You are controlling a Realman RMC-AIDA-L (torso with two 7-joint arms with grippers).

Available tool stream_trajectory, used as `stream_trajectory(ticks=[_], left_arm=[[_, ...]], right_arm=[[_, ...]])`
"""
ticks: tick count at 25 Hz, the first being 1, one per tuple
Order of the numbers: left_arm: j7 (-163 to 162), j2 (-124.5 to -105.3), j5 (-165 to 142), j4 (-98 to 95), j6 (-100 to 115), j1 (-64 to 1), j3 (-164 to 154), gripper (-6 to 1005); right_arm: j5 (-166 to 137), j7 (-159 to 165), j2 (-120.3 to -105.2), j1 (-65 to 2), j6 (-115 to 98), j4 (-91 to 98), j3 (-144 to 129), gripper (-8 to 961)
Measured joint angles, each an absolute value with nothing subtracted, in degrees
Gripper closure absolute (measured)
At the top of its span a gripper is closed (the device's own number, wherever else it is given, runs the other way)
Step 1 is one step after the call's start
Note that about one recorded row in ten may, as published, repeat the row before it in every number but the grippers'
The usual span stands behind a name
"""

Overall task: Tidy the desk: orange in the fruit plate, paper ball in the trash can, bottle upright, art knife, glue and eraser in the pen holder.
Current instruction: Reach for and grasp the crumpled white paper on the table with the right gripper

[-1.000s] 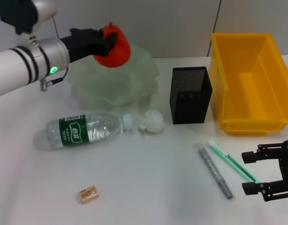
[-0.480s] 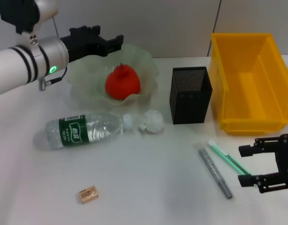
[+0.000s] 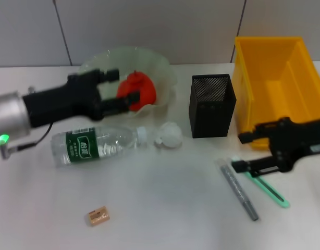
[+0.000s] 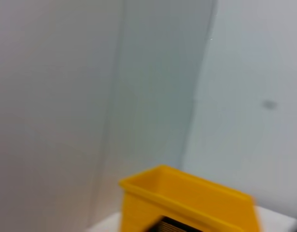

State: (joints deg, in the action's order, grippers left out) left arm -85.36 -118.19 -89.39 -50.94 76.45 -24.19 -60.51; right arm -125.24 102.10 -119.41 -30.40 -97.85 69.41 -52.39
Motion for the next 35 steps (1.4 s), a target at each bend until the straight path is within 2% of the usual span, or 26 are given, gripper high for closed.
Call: stream_trajectory(ticks=[4,5,10,15,35], left_arm=[[-84.6,-118.15,-89.4,-50.8,84.0,-19.6,-58.6,184],[-84.2,-118.13,-89.4,-50.6,85.7,-18.0,-58.1,184],[-83.4,-118.15,-89.4,-49.8,89.2,-14.9,-55.8,184],[-82.3,-118.19,-89.4,-47.2,92.6,-14.7,-52.4,184],[-81.1,-118.22,-89.4,-45.3,94.2,-13.9,-50.8,185]], right_arm=[[-127.8,110.7,-119.35,-33.3,-97.0,73.2,-57.9,191],[-131.1,116.7,-119.18,-36.1,-97.1,75.3,-61.1,191],[-140.7,128.6,-119.08,-42.3,-97.1,78.8,-70.4,191],[-148.9,136.8,-119.3,-47.2,-94.8,78.4,-80.4,191],[-150.8,139.5,-119.71,-50.6,-67.3,63.0,-99.0,191]])
